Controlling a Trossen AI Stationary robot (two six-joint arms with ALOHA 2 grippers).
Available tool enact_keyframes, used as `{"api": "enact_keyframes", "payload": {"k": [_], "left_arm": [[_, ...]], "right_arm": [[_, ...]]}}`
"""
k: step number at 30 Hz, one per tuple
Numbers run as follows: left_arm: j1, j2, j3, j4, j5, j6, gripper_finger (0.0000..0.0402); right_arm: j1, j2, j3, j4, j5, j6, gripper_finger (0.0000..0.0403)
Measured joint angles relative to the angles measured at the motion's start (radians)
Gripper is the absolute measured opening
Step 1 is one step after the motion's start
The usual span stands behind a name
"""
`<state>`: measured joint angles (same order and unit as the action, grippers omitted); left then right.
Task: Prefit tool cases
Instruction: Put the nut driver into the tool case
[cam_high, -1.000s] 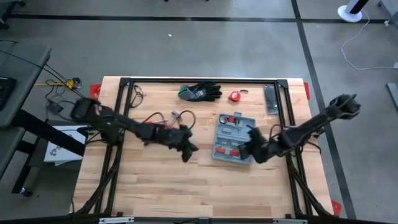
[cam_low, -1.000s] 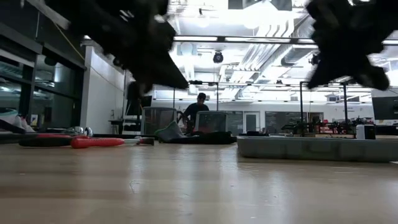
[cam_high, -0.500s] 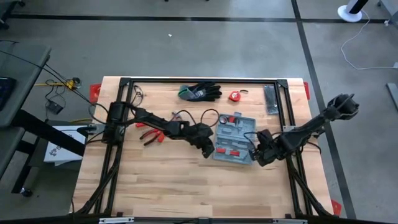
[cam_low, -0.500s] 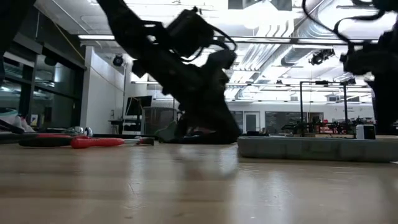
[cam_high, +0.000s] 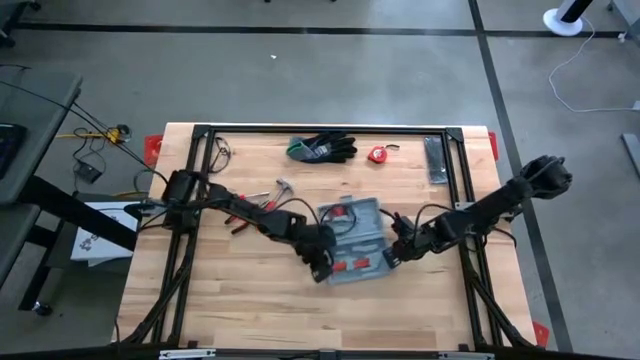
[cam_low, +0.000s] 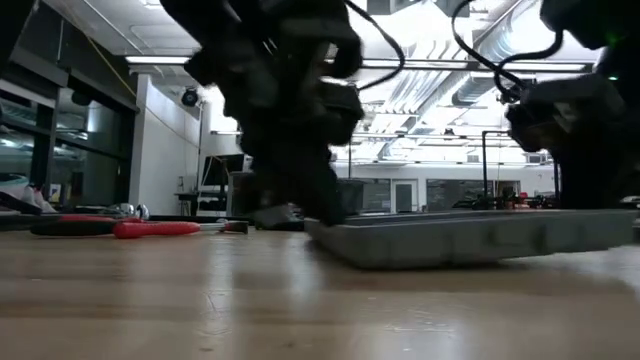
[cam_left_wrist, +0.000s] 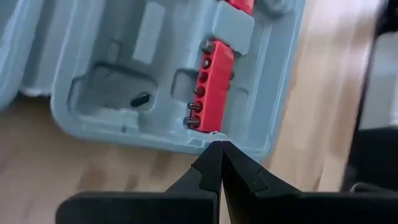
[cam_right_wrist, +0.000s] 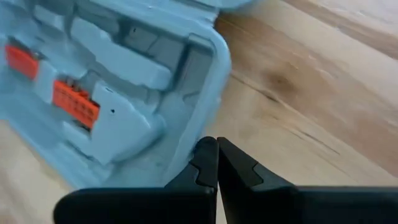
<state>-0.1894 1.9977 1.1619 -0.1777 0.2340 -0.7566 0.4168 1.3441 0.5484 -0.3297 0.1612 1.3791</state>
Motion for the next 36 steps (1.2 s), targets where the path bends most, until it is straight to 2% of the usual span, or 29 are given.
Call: {"api": "enact_keyframes", "payload": {"k": [7,10,12,16,19,22,26,30,36], "left_arm": [[-0.047,-0.13,-0.04,-0.175,-0.222,0.027,0.0],[-0.047,-0.228,-0.111,-0.21,-0.279,0.069,0.0],[-0.047,-0.313,-0.176,-0.201,-0.306,0.07,0.0],[-0.049,-0.5,-0.337,-0.158,-0.326,0.07,0.0],[-0.06,-0.637,-0.436,-0.164,-0.32,0.062,0.0],[-0.07,-0.75,-0.512,-0.209,-0.346,0.024,0.0],[-0.064,-0.842,-0.585,-0.236,-0.375,0.017,0.0],[-0.048,-0.871,-0.624,-0.243,-0.383,0.017,0.0],[0.012,-0.871,-0.619,-0.145,-0.408,0.075,0.0]], "right_arm": [[-0.004,0.002,0.0,0.034,0.025,0.095,0.0],[0.03,-0.005,0.0,0.079,0.053,0.154,0.0],[0.064,-0.004,0.0,0.119,0.12,0.21,0.0],[0.137,-0.002,0.0,0.152,0.344,0.359,0.0],[0.169,-0.002,0.0,0.155,0.437,0.442,0.0],[0.177,-0.001,0.004,0.177,0.465,0.453,0.0],[0.167,0.024,0.066,0.125,0.506,0.406,0.0],[0.12,0.109,0.153,0.074,0.503,0.386,0.0],[0.073,0.25,0.283,0.071,0.43,0.327,0.0]]}}
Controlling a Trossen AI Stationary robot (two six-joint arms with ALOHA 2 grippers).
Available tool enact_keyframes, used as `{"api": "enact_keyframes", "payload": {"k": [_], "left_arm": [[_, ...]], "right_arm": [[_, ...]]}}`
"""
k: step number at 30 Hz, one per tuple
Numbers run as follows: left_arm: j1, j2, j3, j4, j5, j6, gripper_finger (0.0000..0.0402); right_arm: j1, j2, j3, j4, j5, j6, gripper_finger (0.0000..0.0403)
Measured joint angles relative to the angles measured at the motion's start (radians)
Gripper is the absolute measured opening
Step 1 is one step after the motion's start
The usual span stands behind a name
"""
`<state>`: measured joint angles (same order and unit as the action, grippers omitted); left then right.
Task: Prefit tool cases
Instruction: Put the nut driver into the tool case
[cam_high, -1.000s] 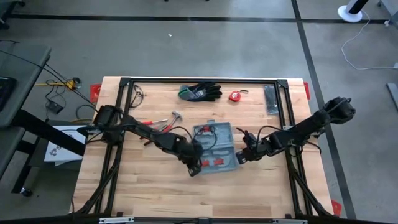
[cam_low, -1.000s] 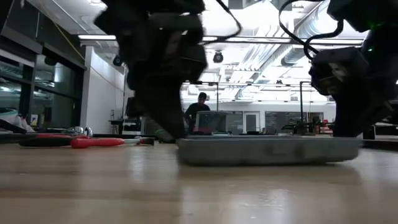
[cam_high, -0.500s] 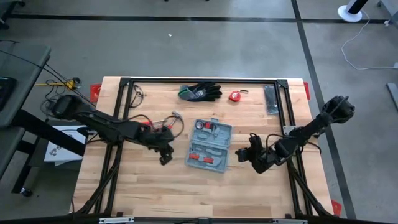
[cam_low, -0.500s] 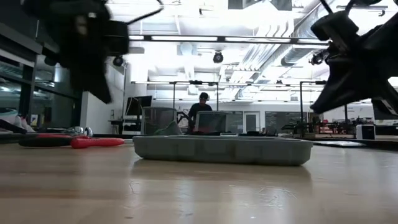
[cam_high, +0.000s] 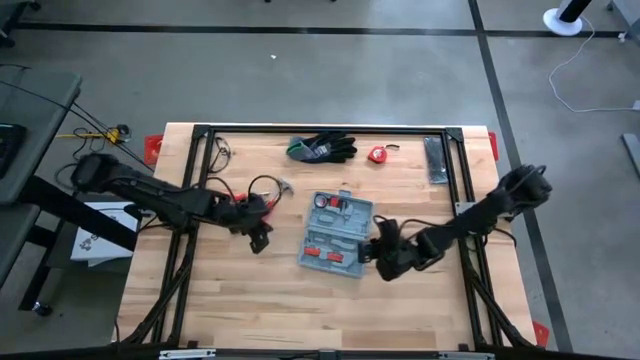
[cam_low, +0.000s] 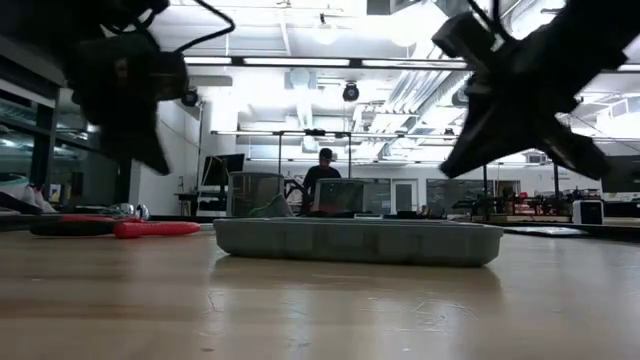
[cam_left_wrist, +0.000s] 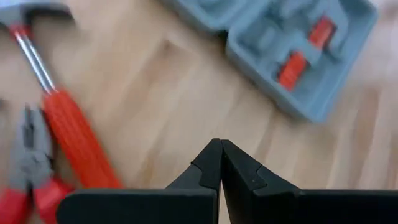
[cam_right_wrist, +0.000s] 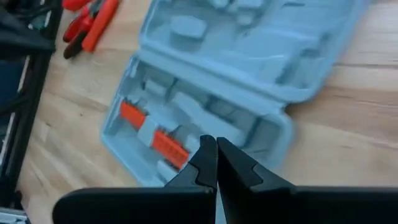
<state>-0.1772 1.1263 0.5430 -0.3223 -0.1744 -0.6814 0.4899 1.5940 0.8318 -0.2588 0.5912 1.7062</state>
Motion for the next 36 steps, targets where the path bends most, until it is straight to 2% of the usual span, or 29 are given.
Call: {"api": "enact_keyframes", "payload": {"k": [5,9,13,17,28,32,36], "left_arm": [[0.117,0.0,0.036,-0.102,-0.013,0.081,0.0],[0.224,0.014,0.089,-0.219,0.038,0.278,0.001],[0.32,0.076,0.15,-0.388,0.019,0.47,0.0037],[0.406,0.152,0.179,-0.442,0.008,0.577,0.0079],[0.541,0.323,0.18,-0.471,0.023,0.714,0.0195],[0.586,0.342,0.178,-0.471,0.082,0.713,0.0211],[0.611,0.386,0.176,-0.471,0.175,0.719,0.0204]], "right_arm": [[-0.001,0.053,0.106,-0.067,-0.056,-0.105,0.0],[-0.003,0.06,0.173,-0.213,-0.064,-0.118,0.0],[-0.012,0.06,0.21,-0.321,-0.061,-0.12,0.0],[-0.017,0.06,0.222,-0.327,-0.063,-0.173,0.0],[-0.018,0.06,0.222,-0.332,-0.074,-0.189,0.0001],[-0.018,0.06,0.222,-0.348,-0.088,-0.189,0.0001],[-0.018,0.06,0.222,-0.36,-0.088,-0.19,0.0001]]}}
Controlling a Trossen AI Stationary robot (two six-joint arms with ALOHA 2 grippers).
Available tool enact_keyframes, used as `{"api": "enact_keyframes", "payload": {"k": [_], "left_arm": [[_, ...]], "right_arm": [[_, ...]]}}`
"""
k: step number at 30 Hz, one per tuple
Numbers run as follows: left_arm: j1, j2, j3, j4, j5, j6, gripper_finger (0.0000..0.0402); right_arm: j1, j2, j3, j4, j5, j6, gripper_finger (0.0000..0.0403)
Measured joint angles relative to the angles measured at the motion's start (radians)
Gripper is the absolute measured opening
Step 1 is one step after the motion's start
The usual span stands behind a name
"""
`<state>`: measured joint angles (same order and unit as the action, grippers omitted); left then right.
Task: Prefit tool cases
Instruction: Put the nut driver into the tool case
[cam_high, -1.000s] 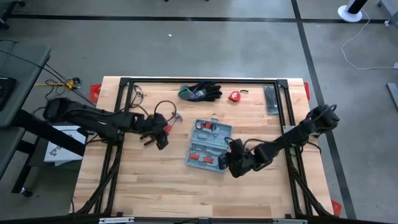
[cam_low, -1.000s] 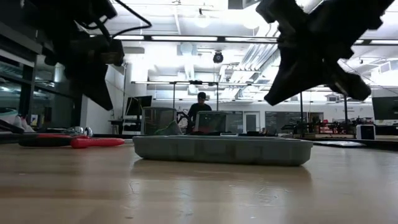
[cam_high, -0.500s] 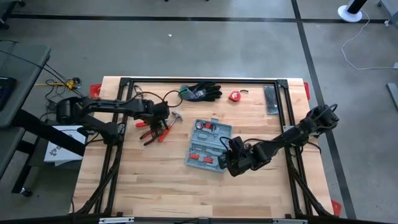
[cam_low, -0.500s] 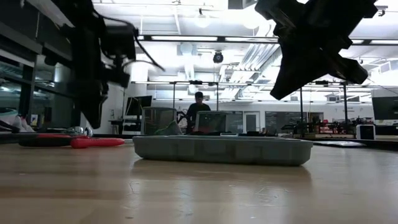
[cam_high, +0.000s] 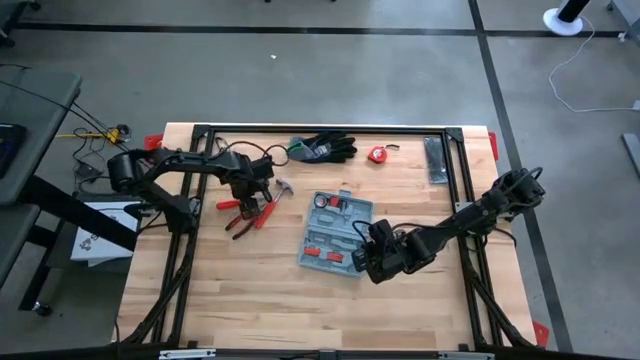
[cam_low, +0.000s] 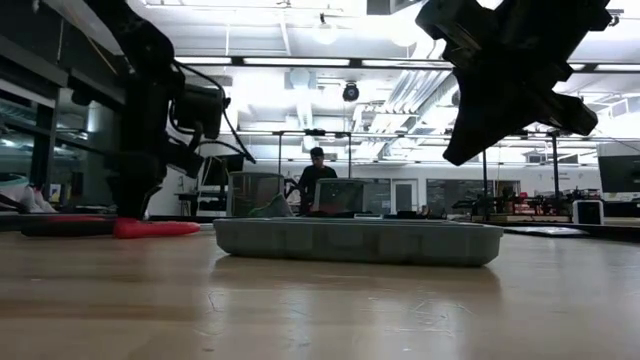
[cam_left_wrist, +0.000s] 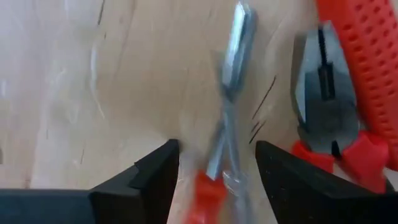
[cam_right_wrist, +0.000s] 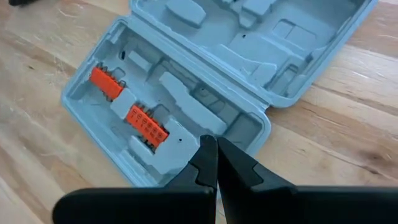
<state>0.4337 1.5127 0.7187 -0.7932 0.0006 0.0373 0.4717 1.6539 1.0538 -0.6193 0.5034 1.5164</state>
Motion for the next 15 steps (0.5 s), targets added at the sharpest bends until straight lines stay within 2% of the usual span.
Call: {"api": "enact_keyframes", "payload": {"k": [3,6,12,15], "left_arm": [[0.0,0.044,0.003,-0.007,0.003,-0.014,0.0187],[0.0,0.07,0.006,-0.005,0.019,-0.038,0.0154],[0.001,0.063,0.004,0.025,0.066,-0.062,0.0025],[0.005,0.05,0.014,0.035,0.076,-0.079,0.0015]], "right_arm": [[0.0,0.0,0.0,0.001,-0.007,-0.007,0.0001],[0.003,0.0,0.0,0.0,-0.023,-0.008,0.0001],[0.021,0.0,0.0,0.0,-0.031,-0.006,0.0001],[0.028,0.0,0.0,0.0,-0.032,-0.002,0.0001]]}}
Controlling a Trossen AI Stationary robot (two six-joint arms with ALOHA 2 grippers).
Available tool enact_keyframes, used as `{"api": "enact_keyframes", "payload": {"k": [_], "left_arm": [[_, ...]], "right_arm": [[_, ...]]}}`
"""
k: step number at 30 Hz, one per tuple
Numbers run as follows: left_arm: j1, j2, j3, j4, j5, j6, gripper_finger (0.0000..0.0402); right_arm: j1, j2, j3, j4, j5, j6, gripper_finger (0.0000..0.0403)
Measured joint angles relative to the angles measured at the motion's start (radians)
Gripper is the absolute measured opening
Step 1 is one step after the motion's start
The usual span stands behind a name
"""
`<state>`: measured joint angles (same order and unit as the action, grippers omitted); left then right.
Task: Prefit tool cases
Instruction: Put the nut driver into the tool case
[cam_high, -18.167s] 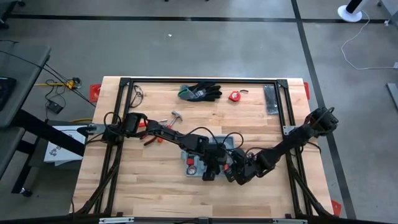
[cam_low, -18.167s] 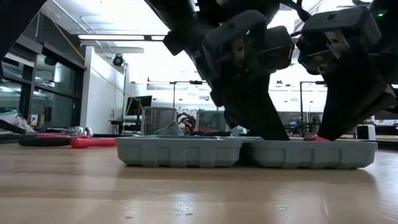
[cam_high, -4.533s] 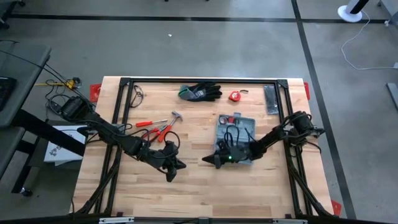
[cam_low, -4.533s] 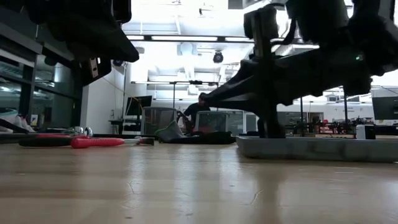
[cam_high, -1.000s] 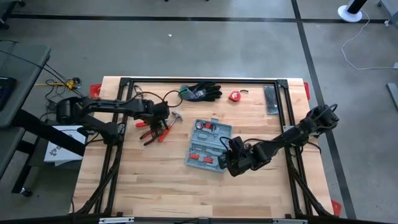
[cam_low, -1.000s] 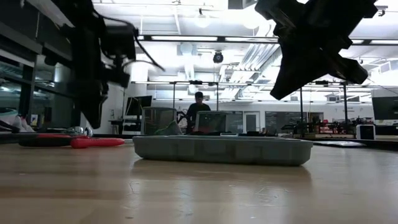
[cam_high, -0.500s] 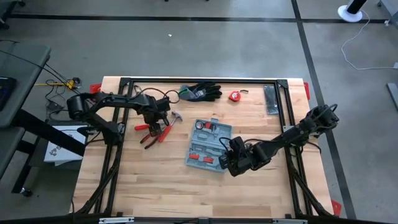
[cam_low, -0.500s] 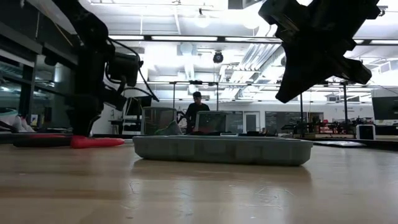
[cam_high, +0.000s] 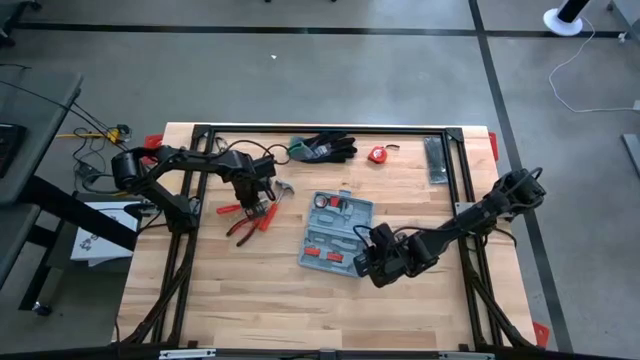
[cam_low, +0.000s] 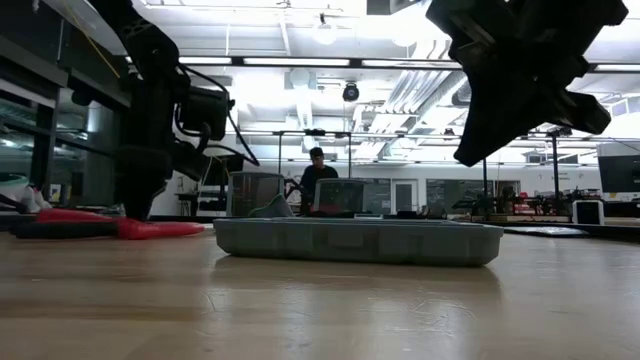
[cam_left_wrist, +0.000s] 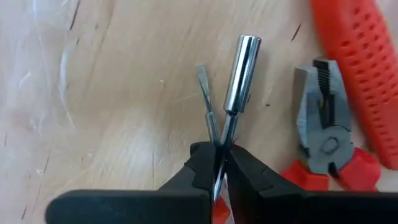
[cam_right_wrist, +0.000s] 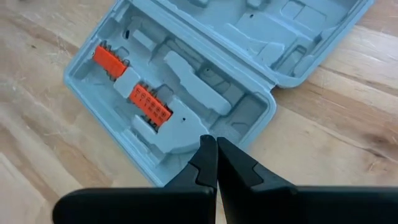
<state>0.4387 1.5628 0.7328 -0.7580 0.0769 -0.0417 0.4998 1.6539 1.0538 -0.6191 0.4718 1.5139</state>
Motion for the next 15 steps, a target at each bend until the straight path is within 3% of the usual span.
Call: {"api": "enact_keyframes", "payload": {"k": [10,15], "left_arm": [[-0.001,-0.169,0.06,0.028,0.005,-0.069,0.0002],[-0.022,-0.244,0.073,0.08,0.099,-0.168,0.0001]], "right_arm": [[0.0,0.0,0.0,-0.01,-0.003,0.003,0.0001],[0.0,0.0,0.0,-0.011,-0.004,0.003,0.0001]]}}
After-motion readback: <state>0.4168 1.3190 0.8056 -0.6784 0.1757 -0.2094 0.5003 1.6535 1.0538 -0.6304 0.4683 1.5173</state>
